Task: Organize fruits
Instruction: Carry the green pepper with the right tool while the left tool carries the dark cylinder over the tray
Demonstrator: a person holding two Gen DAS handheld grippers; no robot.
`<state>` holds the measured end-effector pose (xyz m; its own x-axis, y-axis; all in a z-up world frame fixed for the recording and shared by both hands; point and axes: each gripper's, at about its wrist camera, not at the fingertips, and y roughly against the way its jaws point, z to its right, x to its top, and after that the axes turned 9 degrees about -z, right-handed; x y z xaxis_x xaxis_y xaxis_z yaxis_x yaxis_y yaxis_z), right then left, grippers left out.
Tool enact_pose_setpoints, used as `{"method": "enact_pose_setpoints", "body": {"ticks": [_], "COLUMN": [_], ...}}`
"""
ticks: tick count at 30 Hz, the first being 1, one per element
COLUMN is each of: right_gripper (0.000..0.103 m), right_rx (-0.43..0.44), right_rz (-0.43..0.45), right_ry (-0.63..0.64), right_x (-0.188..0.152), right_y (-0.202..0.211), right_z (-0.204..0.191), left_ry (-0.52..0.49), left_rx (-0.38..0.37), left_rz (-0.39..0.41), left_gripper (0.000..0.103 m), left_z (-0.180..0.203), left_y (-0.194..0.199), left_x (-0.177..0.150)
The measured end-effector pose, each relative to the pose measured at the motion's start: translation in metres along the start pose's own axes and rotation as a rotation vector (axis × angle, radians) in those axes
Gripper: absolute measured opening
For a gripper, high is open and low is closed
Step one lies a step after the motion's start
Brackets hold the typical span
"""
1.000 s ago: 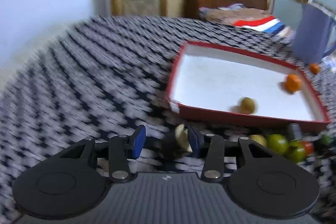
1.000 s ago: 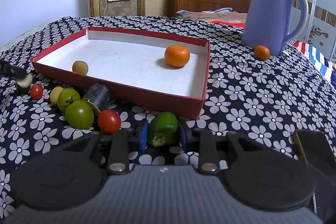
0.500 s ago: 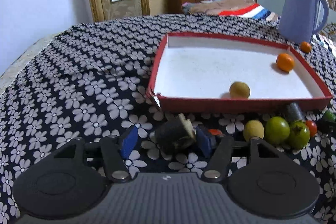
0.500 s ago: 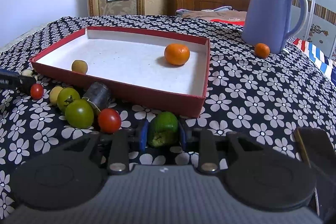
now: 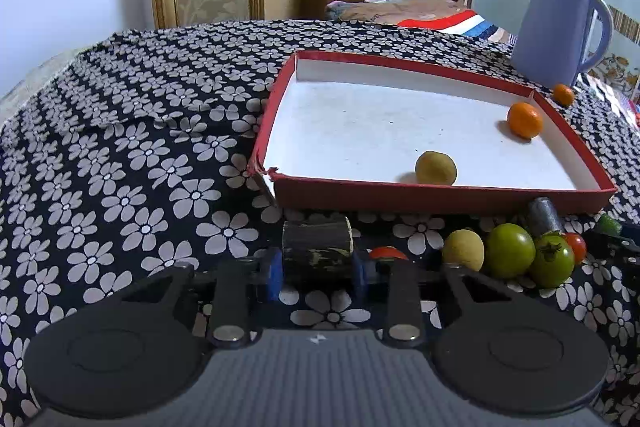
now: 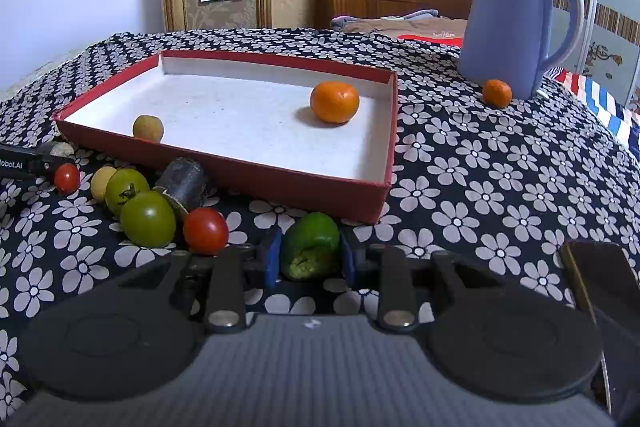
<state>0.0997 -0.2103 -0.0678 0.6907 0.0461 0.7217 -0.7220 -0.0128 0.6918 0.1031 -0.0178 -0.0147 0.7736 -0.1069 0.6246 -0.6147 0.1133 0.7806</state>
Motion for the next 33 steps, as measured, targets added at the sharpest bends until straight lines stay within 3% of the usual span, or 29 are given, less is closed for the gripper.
{"method": "enact_pose_setpoints", "body": {"ticks": [10,22,33], "right_gripper": [0.027,0.027,0.027], "right_rx": [-0.008,0.020,0.009], "right_rz": [0.010,0.196,0.276], "right_ry": [-0.017,0.046,-0.026], "right_x": [-0.001,0.018,0.013], "right_y": [0.004,0.048,0.072], "right_z": [0.000,-0.026,-0.035], "left_ry": [0.027,-0.025,0.006], "left_rx": [0.040,0.046,0.015], "left_rz": [0.018,0.172,0.196], "left_gripper": [0.032,0.032,0.032], "left_z": [-0.003,0.019,0.035], "left_y": [0.007,0.051,0.062], "left_x": [-0.005,0.007,0.009]}}
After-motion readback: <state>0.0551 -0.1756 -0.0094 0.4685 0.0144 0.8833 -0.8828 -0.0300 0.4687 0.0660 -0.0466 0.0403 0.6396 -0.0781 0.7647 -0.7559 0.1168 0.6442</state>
